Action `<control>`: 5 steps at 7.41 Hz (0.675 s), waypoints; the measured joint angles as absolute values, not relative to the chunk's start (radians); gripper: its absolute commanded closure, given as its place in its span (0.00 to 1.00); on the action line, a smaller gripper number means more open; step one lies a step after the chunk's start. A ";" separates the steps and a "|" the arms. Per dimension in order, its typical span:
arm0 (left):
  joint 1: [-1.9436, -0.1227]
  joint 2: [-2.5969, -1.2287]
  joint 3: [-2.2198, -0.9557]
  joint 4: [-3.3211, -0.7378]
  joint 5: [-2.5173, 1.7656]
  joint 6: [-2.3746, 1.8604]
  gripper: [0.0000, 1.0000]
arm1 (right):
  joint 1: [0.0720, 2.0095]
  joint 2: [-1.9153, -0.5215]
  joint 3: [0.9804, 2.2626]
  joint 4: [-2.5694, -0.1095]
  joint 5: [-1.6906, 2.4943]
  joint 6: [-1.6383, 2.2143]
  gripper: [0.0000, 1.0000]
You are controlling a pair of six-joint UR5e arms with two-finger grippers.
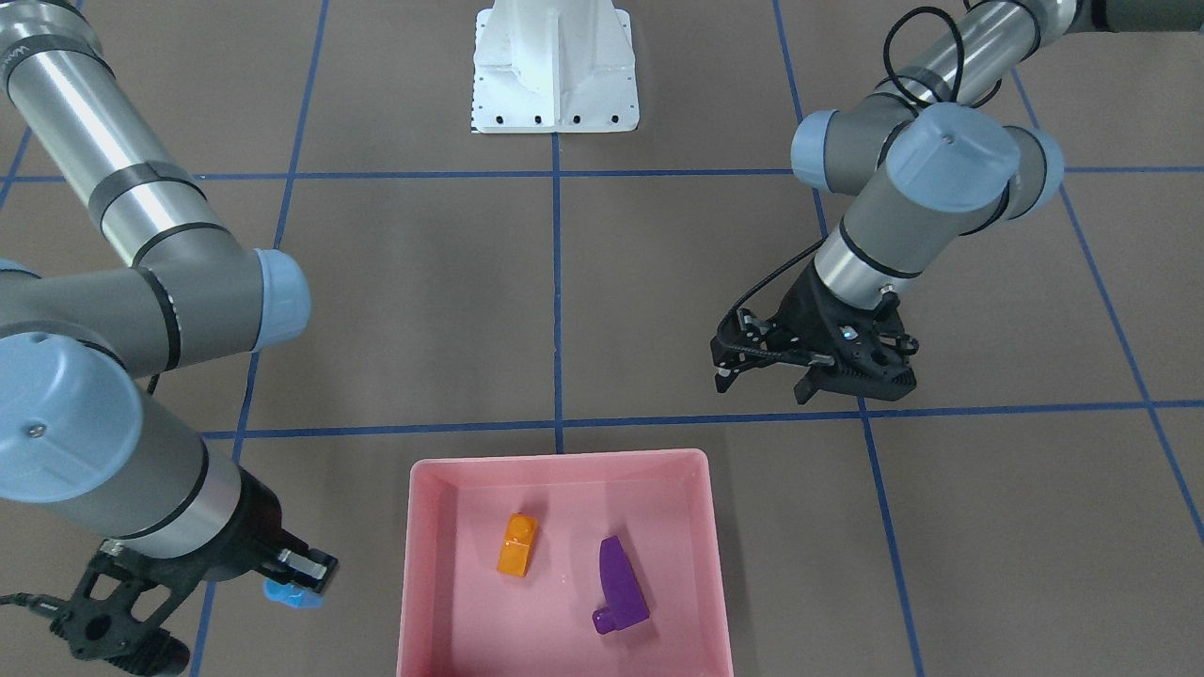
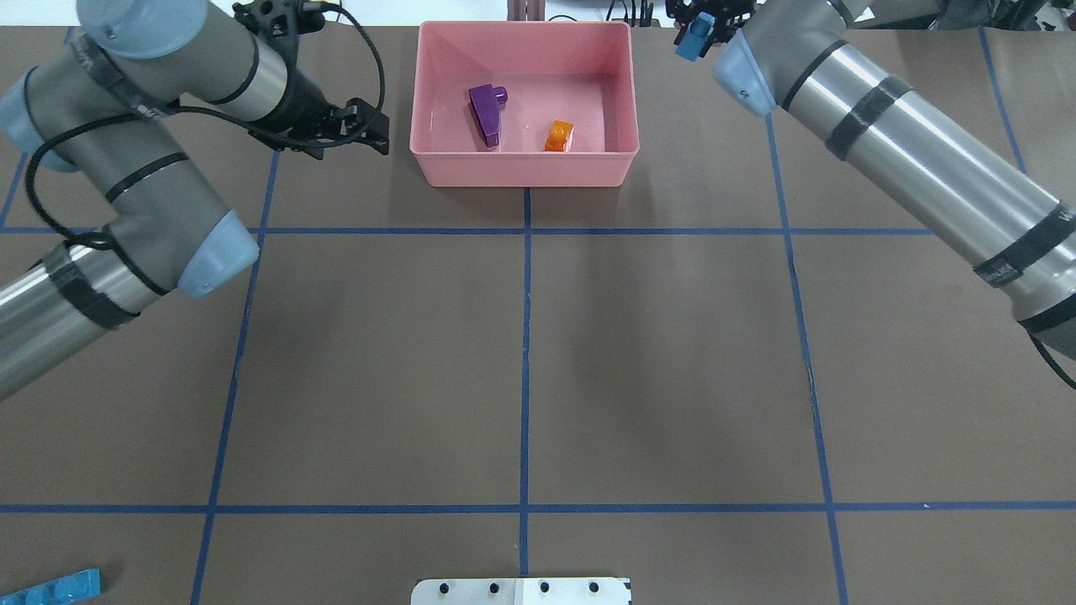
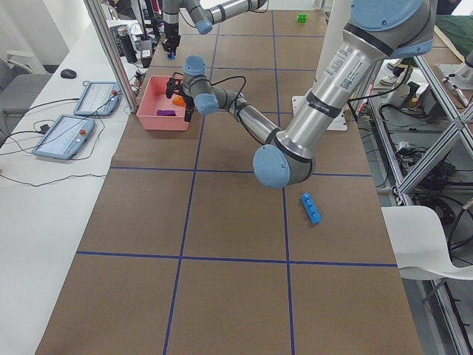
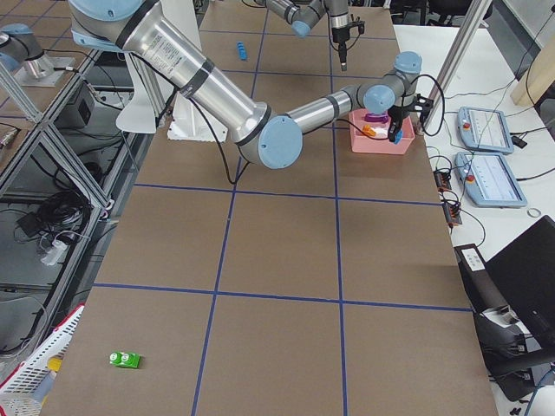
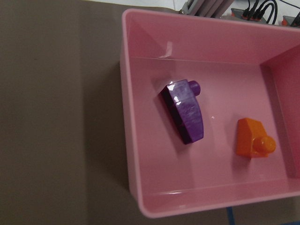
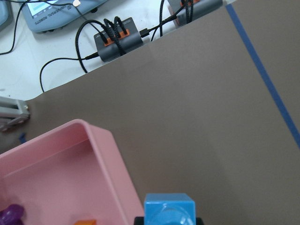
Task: Put all blocks into box
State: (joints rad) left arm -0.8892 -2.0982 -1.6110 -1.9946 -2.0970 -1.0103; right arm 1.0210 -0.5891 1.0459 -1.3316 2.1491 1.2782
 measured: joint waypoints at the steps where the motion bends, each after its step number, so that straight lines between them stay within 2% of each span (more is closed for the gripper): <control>1: -0.888 -1.977 -1.713 -1.988 -2.099 -0.975 0.00 | 0.983 -0.546 1.042 -1.350 2.115 1.318 1.00; 3: -0.877 -1.721 -1.903 -1.986 -2.095 -0.866 0.00 | 0.908 -0.459 0.950 -1.301 2.031 1.356 1.00; 4: -0.845 -1.614 -1.966 -1.987 -2.083 -0.799 0.00 | 0.875 -0.435 0.891 -1.240 1.986 1.368 0.01; 5: -0.771 -1.519 -2.000 -1.993 -2.026 -0.710 0.00 | 0.852 -0.420 0.852 -1.200 1.961 1.382 0.00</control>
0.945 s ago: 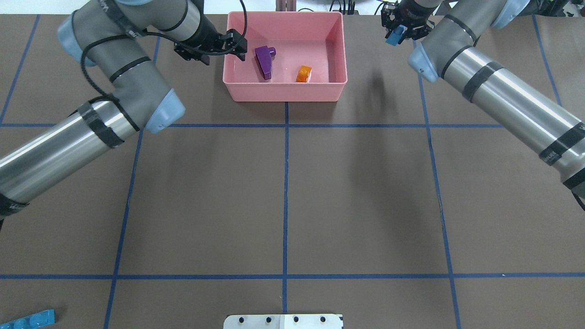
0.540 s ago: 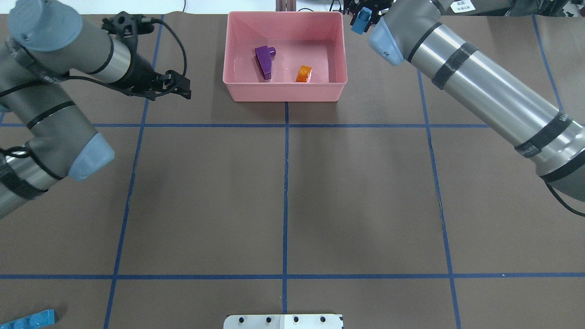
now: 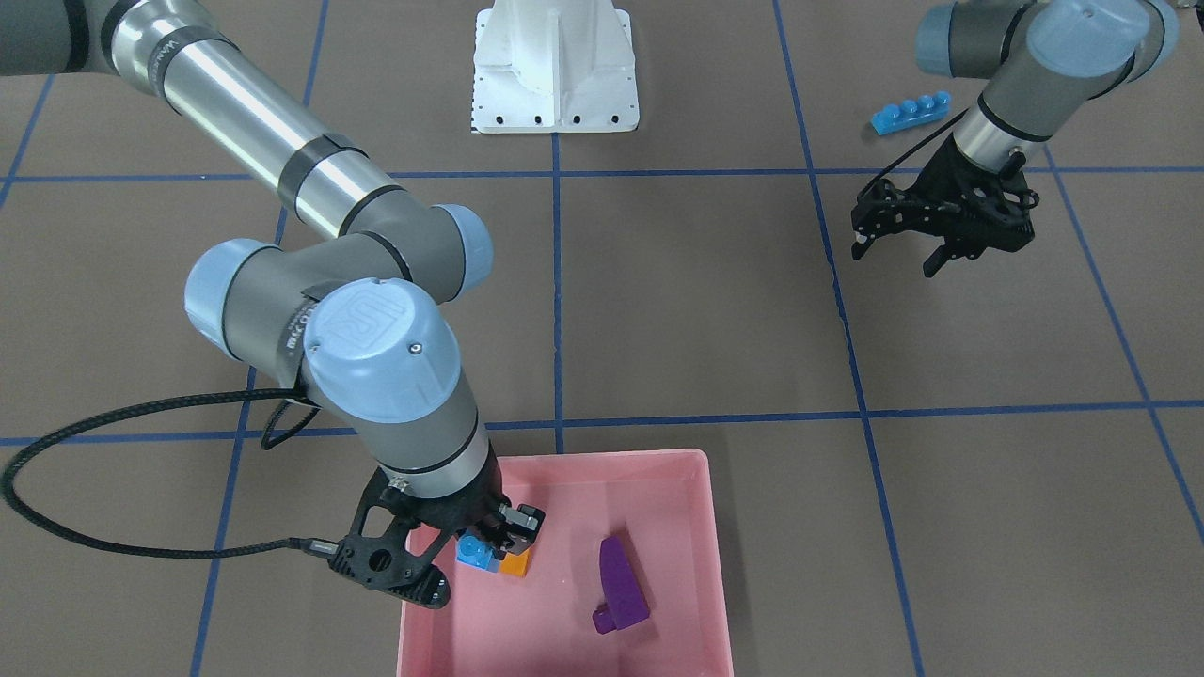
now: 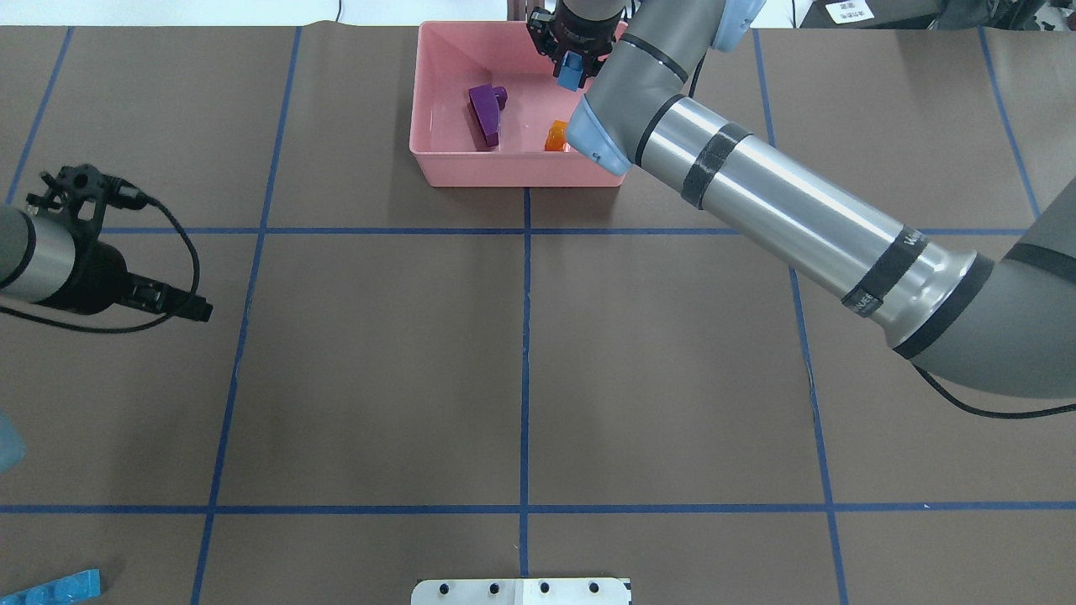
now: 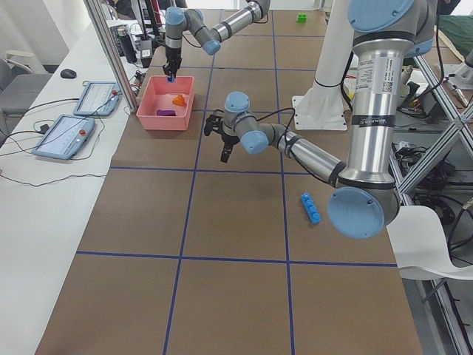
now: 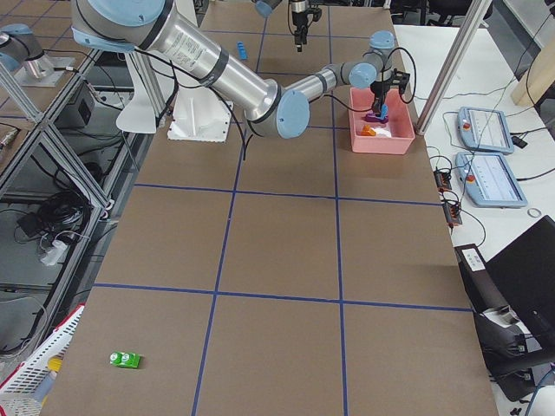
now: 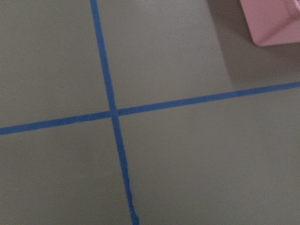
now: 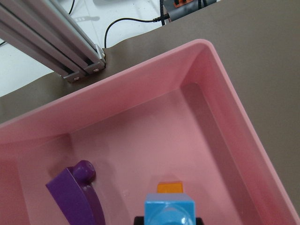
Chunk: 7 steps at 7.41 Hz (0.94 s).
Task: Put all blocks into box
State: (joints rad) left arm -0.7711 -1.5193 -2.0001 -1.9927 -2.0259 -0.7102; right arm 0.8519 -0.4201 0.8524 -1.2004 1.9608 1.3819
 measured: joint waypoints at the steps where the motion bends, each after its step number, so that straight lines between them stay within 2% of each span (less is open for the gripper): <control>1: -0.687 -1.425 -2.025 -2.005 -1.947 -0.615 0.00 | 0.842 -0.413 0.848 -1.185 1.960 1.389 0.00; 3: -0.563 -1.254 -2.103 -2.023 -1.889 -0.482 0.00 | 0.900 -0.435 0.940 -1.247 2.084 1.383 0.00; 4: -0.513 -1.179 -2.144 -2.027 -1.883 -0.434 0.00 | 0.948 -0.508 1.079 -1.348 2.153 1.354 0.00; 5: -0.461 -1.134 -2.166 -2.030 -1.878 -0.405 0.00 | 0.985 -0.640 1.276 -1.456 2.189 1.296 0.00; 7: -0.382 -1.057 -2.188 -2.078 -1.872 -0.344 0.00 | 1.050 -1.001 1.678 -1.602 2.223 1.112 0.00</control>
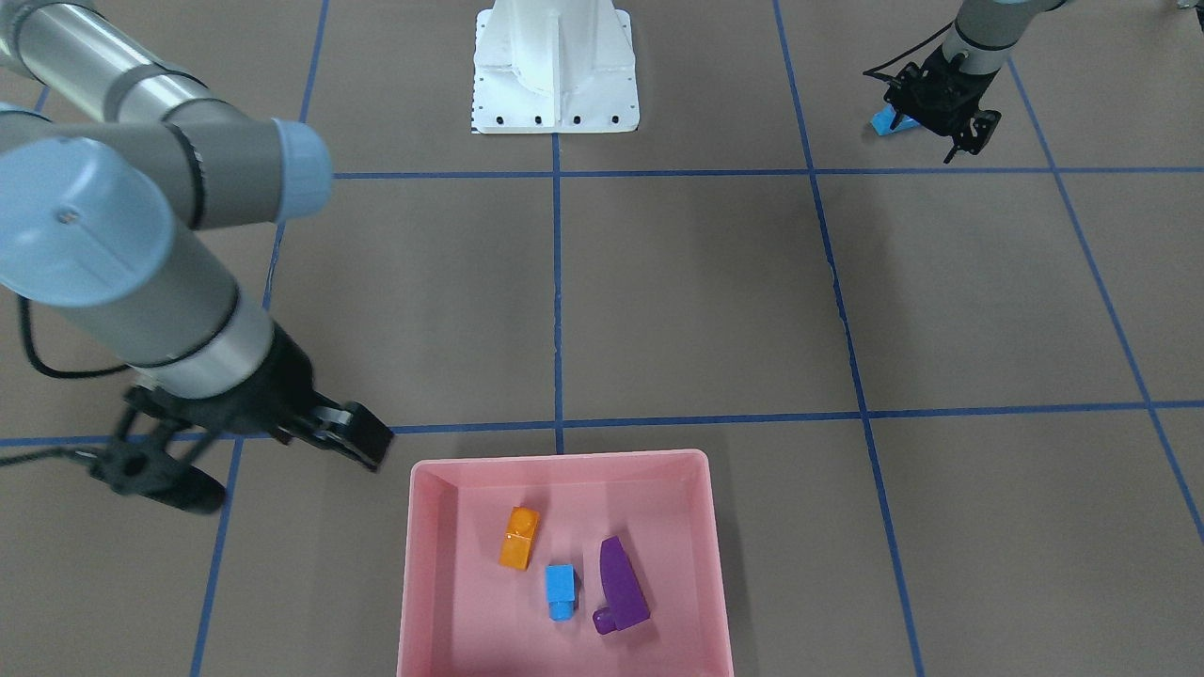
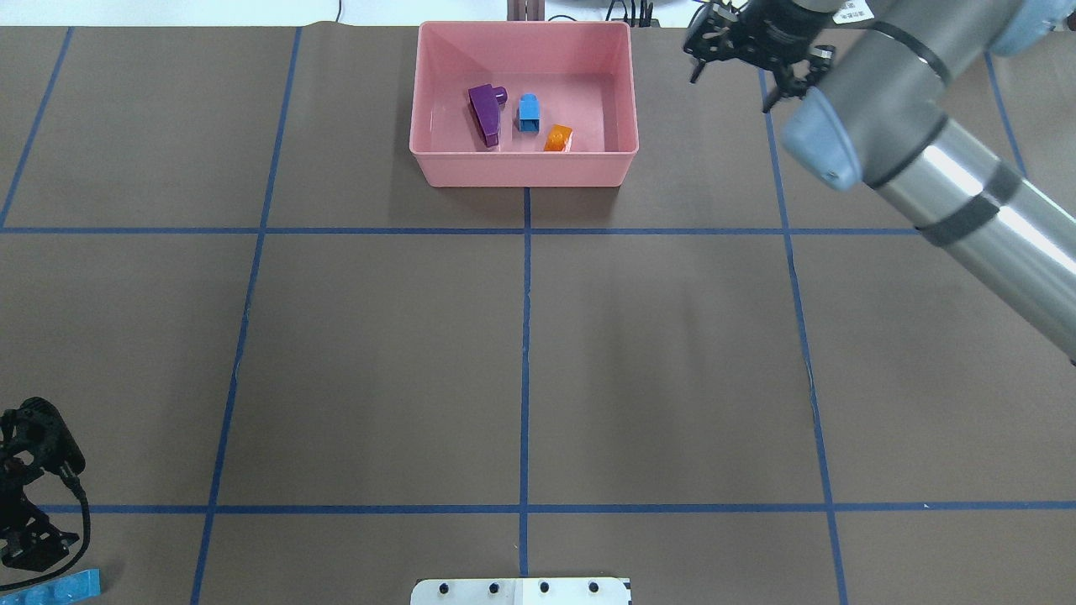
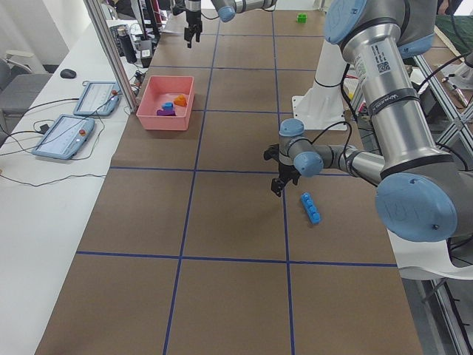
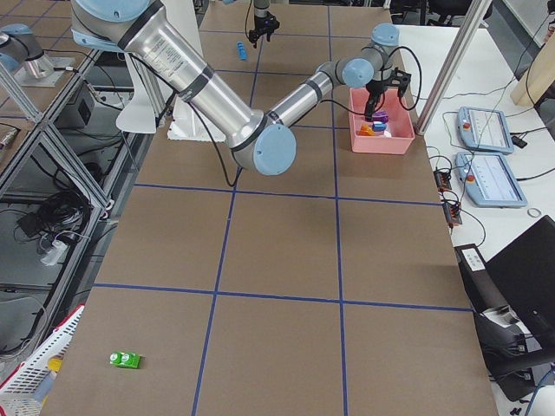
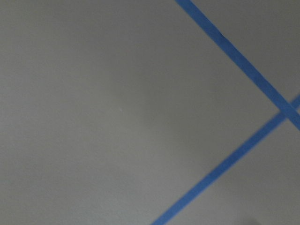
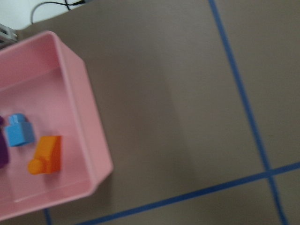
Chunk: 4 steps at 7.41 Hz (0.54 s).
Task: Put all blocks into box
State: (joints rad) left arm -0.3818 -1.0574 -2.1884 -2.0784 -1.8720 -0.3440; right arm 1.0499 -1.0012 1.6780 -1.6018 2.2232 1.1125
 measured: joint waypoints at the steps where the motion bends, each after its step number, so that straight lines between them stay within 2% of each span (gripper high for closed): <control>1: -0.331 -1.022 -2.191 -2.116 -1.850 -0.330 0.00 | 1.085 -1.183 1.821 -1.628 2.231 1.012 0.00; 2: -0.262 -1.003 -2.189 -2.136 -1.803 -0.338 0.00 | 1.121 -1.339 1.910 -1.637 2.234 0.908 0.00; 4: -0.120 -0.997 -2.171 -2.149 -1.729 -0.404 0.00 | 1.180 -1.560 1.976 -1.638 2.234 0.685 0.00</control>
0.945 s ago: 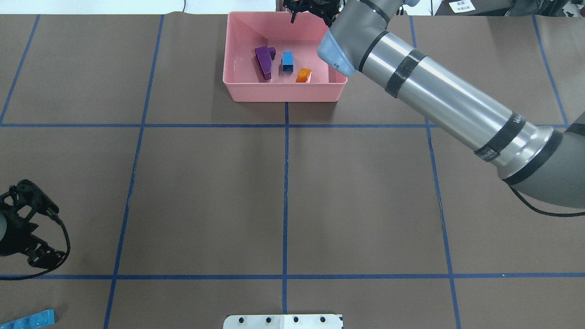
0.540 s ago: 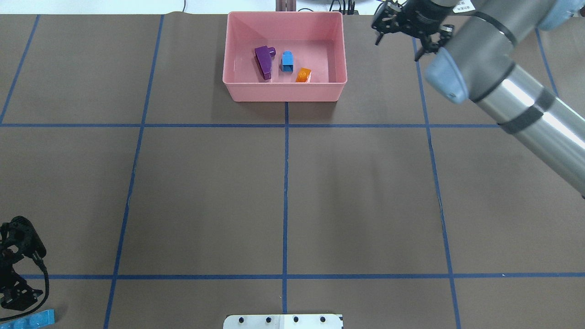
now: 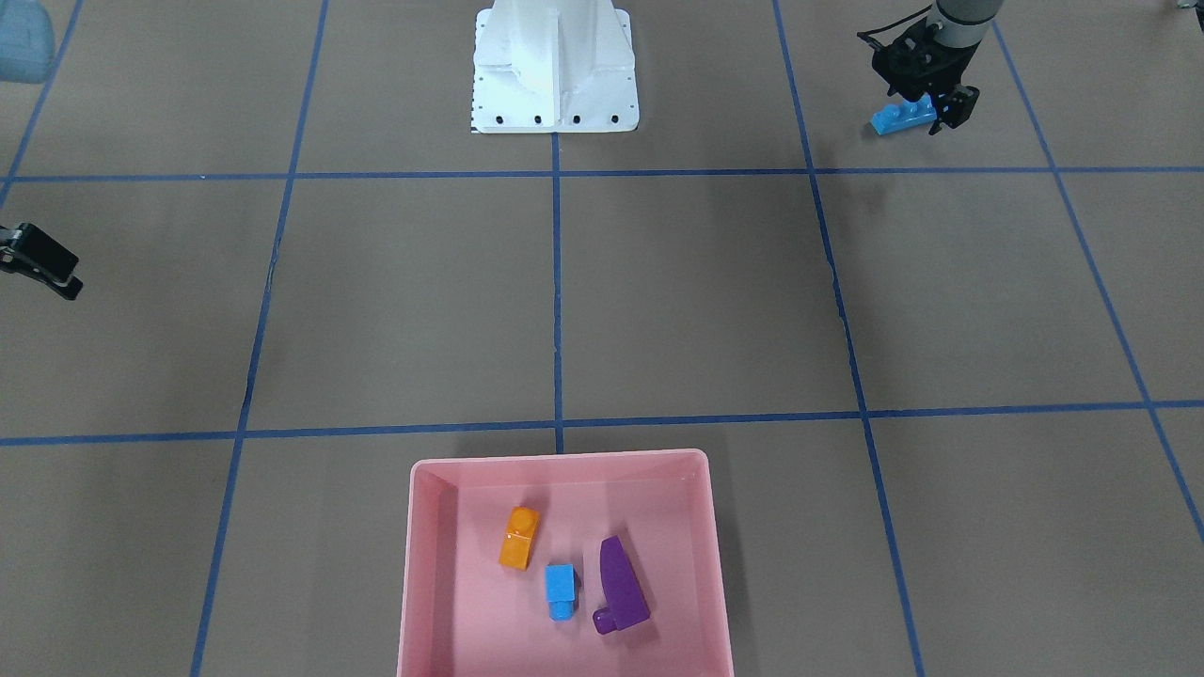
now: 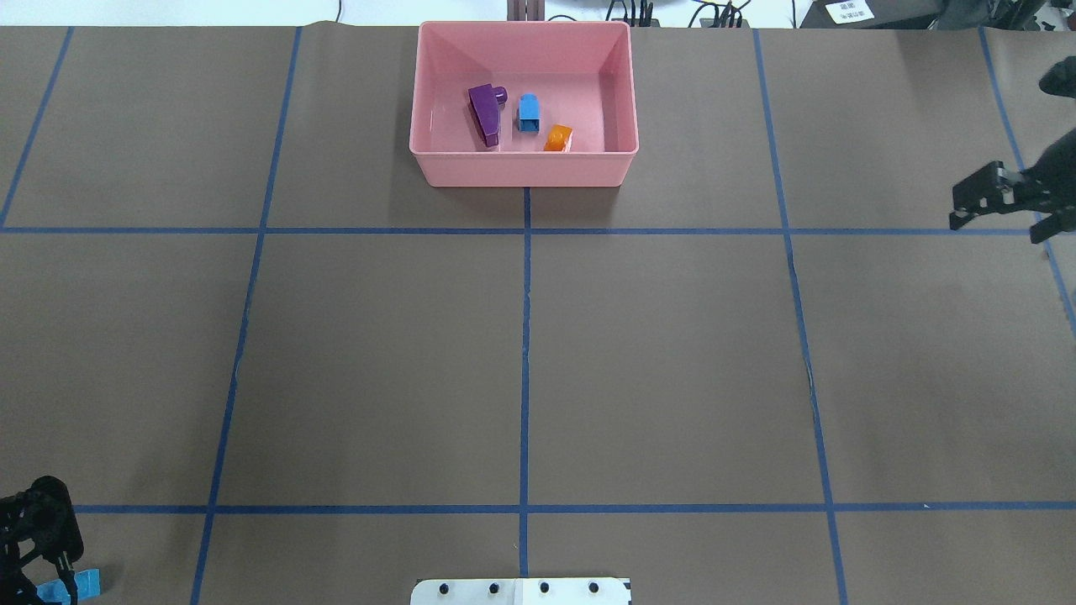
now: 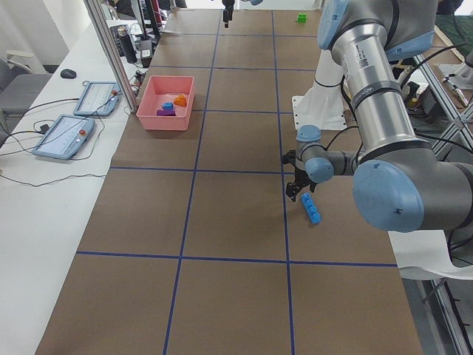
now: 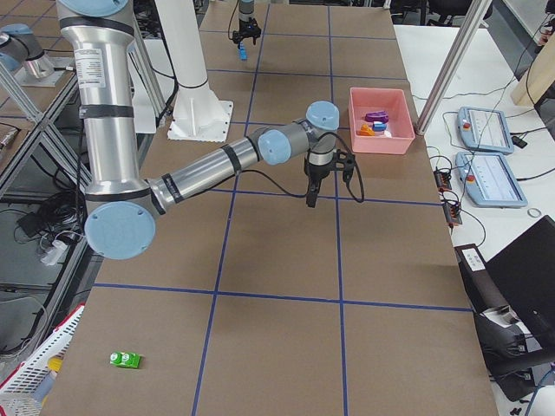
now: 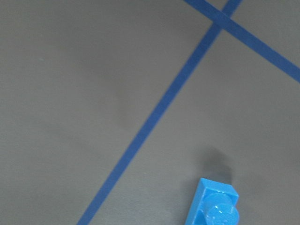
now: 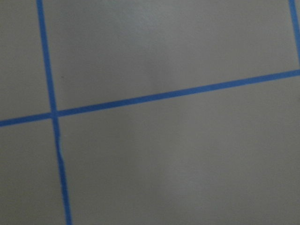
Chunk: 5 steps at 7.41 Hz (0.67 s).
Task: Put all blocks into box
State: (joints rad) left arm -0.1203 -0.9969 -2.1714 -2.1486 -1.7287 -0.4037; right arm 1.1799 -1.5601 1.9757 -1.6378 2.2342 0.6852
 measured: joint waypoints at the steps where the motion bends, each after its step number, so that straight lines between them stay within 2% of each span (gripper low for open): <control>1: -0.072 -1.000 -2.160 -2.149 -1.707 -0.433 0.01 | 1.198 -1.616 1.979 -1.640 2.235 0.612 0.00; 2: -0.040 -1.008 -2.145 -2.149 -1.687 -0.457 0.20 | 1.210 -1.664 1.980 -1.641 2.235 0.564 0.00; 3: -0.023 -1.017 -2.133 -2.149 -1.674 -0.476 0.47 | 1.230 -1.722 1.985 -1.640 2.240 0.503 0.00; 4: -0.013 -1.022 -2.127 -2.149 -1.668 -0.487 0.97 | 1.267 -1.786 1.989 -1.640 2.259 0.414 0.00; 5: -0.009 -1.024 -2.124 -2.149 -1.665 -0.491 1.00 | 1.309 -1.845 1.990 -1.639 2.284 0.327 0.00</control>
State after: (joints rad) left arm -0.0087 -1.0239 -2.1240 -2.1487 -1.6649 -0.4907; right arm 1.3091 -1.8453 1.9902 -1.6387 2.2838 0.3274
